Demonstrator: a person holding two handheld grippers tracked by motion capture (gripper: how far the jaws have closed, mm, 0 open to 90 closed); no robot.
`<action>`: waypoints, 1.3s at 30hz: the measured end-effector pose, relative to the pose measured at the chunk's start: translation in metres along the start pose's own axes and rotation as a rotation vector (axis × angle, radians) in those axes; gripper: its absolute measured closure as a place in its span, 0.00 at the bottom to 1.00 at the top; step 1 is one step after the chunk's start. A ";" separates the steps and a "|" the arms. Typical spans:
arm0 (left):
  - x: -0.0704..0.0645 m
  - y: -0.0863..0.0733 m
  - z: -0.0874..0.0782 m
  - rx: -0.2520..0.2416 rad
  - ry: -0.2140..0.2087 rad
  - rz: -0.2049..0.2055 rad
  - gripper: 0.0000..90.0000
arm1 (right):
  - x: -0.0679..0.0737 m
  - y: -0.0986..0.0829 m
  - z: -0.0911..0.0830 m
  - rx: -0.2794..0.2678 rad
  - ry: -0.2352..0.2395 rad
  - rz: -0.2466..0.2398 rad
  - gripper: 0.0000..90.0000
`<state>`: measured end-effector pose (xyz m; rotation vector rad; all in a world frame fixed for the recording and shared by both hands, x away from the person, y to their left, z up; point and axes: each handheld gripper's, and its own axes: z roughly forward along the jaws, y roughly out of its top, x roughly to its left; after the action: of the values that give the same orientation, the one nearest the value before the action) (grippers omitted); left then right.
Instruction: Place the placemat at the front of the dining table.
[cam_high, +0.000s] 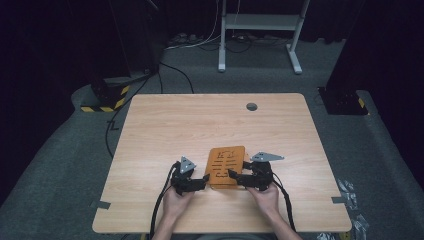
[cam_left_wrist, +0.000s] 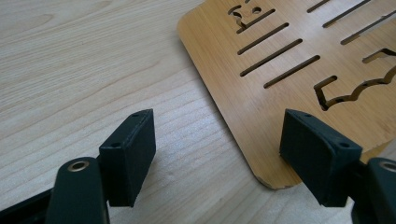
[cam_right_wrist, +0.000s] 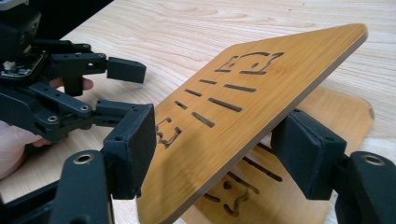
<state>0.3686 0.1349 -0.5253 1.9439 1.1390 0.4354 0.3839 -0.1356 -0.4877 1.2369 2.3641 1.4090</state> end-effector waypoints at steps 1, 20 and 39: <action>0.000 0.000 0.000 0.000 0.000 0.000 0.30 | 0.000 0.000 0.000 0.000 0.000 0.000 0.34; 0.002 0.001 0.001 -0.003 0.012 -0.019 0.30 | 0.013 0.000 0.016 0.007 0.012 -0.028 0.34; 0.003 0.001 0.001 -0.001 0.010 -0.031 0.33 | 0.021 0.003 0.027 -0.012 -0.007 -0.032 0.37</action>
<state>0.3709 0.1367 -0.5253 1.9222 1.1736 0.4289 0.3851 -0.1015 -0.4942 1.1933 2.3569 1.4041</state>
